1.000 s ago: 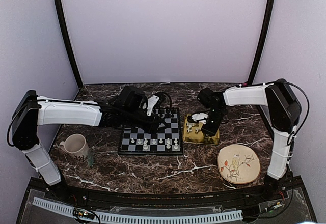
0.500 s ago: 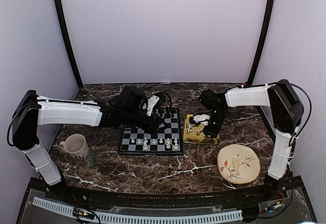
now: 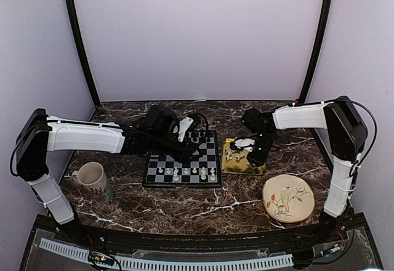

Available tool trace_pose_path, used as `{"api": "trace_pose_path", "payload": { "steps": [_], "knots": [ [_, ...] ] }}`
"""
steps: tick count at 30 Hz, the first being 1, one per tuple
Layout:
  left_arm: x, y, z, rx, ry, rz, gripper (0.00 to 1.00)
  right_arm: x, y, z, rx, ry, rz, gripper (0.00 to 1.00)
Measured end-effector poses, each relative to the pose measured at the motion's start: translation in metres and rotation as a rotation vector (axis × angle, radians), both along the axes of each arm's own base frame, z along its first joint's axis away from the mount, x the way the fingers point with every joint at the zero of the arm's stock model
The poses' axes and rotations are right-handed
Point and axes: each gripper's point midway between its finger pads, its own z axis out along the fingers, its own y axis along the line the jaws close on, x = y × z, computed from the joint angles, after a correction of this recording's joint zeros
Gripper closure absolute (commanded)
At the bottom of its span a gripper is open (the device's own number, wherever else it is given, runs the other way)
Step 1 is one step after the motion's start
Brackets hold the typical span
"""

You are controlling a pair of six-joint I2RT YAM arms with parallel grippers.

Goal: Set up the chess pieces on the board
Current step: Pick up the bishop from the storage box, then pass from the right arm to the left

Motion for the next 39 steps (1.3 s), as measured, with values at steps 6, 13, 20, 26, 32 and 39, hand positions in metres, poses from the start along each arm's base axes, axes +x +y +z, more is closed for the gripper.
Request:
{"api": "trace_pose_path", "payload": {
  "steps": [6, 13, 20, 26, 32, 39],
  "knots": [
    [0.001, 0.0, 0.001, -0.004, -0.005, 0.002, 0.59, 0.0, -0.003, 0.007, 0.023, 0.009, -0.017, 0.92],
    [0.007, -0.012, 0.012, -0.068, -0.017, 0.001, 0.54, 0.003, 0.018, 0.063, 0.249, -0.033, -0.004, 0.92],
    [0.009, -0.042, 0.047, -0.283, -0.02, -0.047, 0.51, -0.003, 0.071, 0.129, 0.597, -0.045, 0.108, 0.91],
    [0.018, -0.06, 0.057, -0.468, 0.067, -0.062, 0.53, -0.014, 0.092, 0.15, 0.747, 0.004, 0.164, 0.9],
    [0.024, -0.07, 0.037, -0.537, 0.189, -0.061, 0.55, -0.018, 0.099, 0.161, 0.806, 0.024, 0.186, 0.89],
    [0.023, -0.078, 0.046, -0.593, 0.231, -0.084, 0.58, -0.023, 0.104, 0.161, 0.812, 0.039, 0.201, 0.87]
  ]
}}
